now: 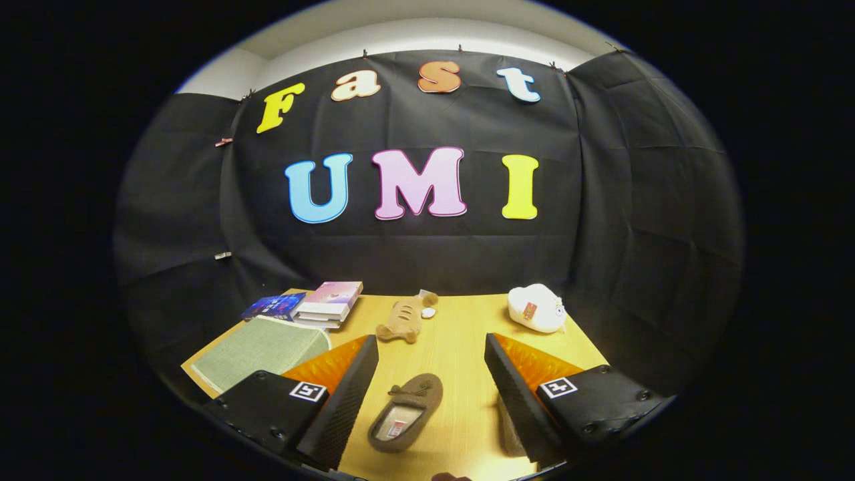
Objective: Open the storage box then place both shoes into the box .Put the left shoe in first, then the right shoe, with the right side of both shoes facing outward in a uniform manner.
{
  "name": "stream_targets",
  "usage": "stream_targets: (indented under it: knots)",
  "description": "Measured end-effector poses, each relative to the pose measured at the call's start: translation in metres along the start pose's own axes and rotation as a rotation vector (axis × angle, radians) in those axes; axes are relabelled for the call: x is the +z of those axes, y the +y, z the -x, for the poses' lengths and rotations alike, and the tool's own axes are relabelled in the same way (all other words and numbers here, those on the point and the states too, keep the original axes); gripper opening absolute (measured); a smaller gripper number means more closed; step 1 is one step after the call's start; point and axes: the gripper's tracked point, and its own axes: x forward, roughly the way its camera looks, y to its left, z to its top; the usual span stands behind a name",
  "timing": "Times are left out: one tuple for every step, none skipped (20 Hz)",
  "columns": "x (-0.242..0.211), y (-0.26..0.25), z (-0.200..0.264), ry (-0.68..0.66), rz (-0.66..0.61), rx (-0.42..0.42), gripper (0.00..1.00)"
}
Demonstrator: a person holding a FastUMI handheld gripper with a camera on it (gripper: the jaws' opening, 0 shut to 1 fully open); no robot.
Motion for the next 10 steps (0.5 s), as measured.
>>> stream_targets:
  knots:
    - [0.003,0.004,0.0,-0.006,0.0,-0.006,0.99]
    - [0.005,0.007,-0.002,-0.013,0.003,-0.013,0.99]
    - [0.007,0.01,-0.003,-0.02,0.008,-0.021,0.99]
    - [0.006,0.012,-0.004,-0.023,0.01,-0.028,0.99]
    - [0.005,0.015,-0.004,-0.021,0.009,-0.03,0.99]
    - [0.003,0.019,-0.005,-0.016,0.012,-0.029,0.99]
    - [0.003,0.024,-0.006,-0.012,0.018,-0.023,0.99]
    - [0.002,0.032,-0.006,-0.009,0.012,0.002,0.99]
    - [0.0,0.043,-0.008,0.002,-0.005,0.037,0.99]
    - [-0.004,0.053,-0.01,0.017,-0.029,0.071,0.99]
